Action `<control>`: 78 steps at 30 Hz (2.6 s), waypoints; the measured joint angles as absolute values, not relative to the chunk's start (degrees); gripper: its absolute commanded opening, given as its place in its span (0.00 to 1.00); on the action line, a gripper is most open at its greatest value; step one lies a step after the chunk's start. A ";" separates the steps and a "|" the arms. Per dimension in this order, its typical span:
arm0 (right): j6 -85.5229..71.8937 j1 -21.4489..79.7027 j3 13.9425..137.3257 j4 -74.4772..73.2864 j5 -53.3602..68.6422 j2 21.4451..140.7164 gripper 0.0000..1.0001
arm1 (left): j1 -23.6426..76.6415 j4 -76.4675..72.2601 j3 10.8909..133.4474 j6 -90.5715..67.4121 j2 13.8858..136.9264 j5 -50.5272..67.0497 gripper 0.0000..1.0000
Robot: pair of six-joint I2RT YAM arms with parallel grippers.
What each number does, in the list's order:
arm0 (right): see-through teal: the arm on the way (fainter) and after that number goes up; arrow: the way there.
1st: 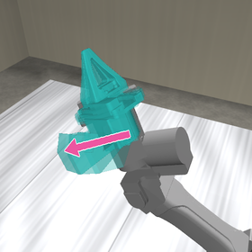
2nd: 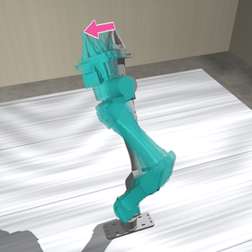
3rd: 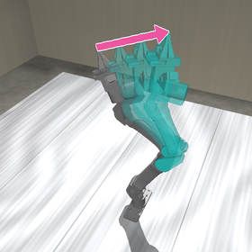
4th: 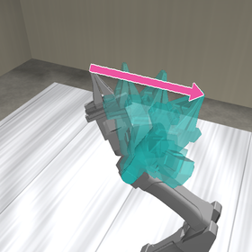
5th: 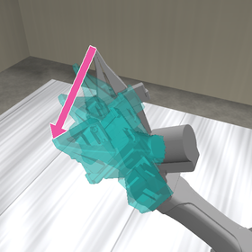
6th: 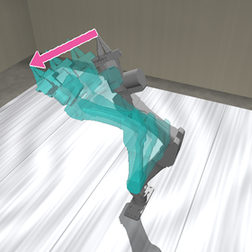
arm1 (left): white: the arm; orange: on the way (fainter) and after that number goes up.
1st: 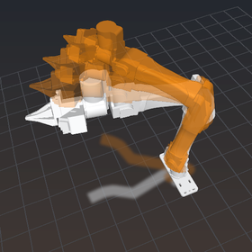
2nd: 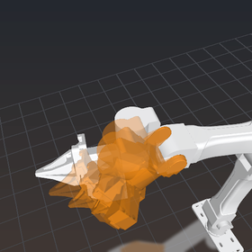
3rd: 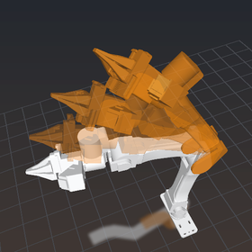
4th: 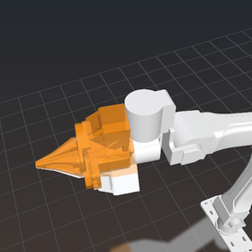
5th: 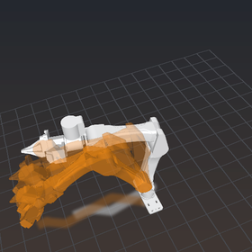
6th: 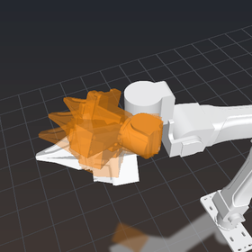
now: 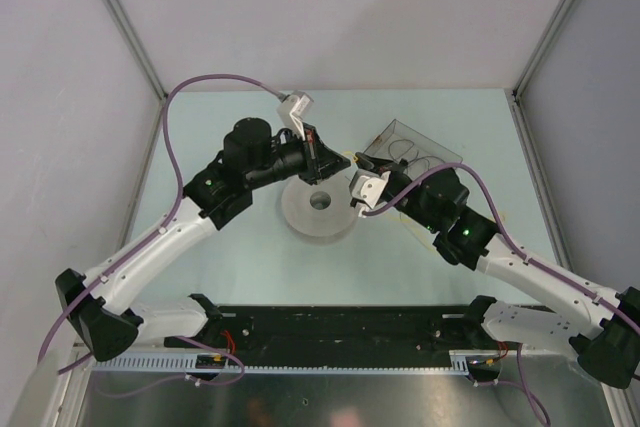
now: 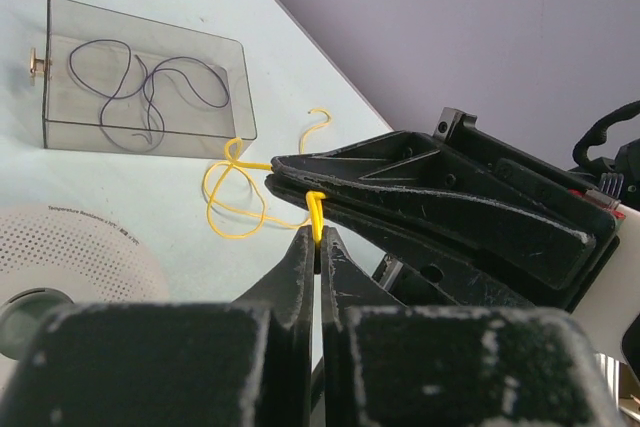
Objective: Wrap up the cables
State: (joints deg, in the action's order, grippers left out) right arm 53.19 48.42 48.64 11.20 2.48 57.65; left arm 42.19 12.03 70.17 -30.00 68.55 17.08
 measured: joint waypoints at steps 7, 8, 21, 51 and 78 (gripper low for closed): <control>53.84 48.16 48.64 10.37 3.07 57.60 0.00 | 42.17 12.08 70.17 -29.50 68.93 17.19 0.42; 53.74 47.94 48.64 10.33 3.31 57.52 0.00 | 41.95 12.08 70.17 -29.17 68.90 17.69 0.51; 42.61 33.91 48.64 2.22 9.02 54.02 0.00 | 13.23 16.95 61.84 -17.28 67.26 43.35 0.87; 33.74 17.04 48.90 -11.03 21.52 61.08 0.00 | 5.65 21.28 63.09 -2.76 111.61 66.30 0.21; 33.19 25.12 57.45 -25.54 26.13 57.43 0.00 | 35.51 38.30 52.25 32.97 63.42 34.37 0.05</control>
State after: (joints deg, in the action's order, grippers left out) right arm 33.19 25.12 57.45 -25.54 26.13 57.43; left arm 35.51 38.30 52.25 32.97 63.42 34.37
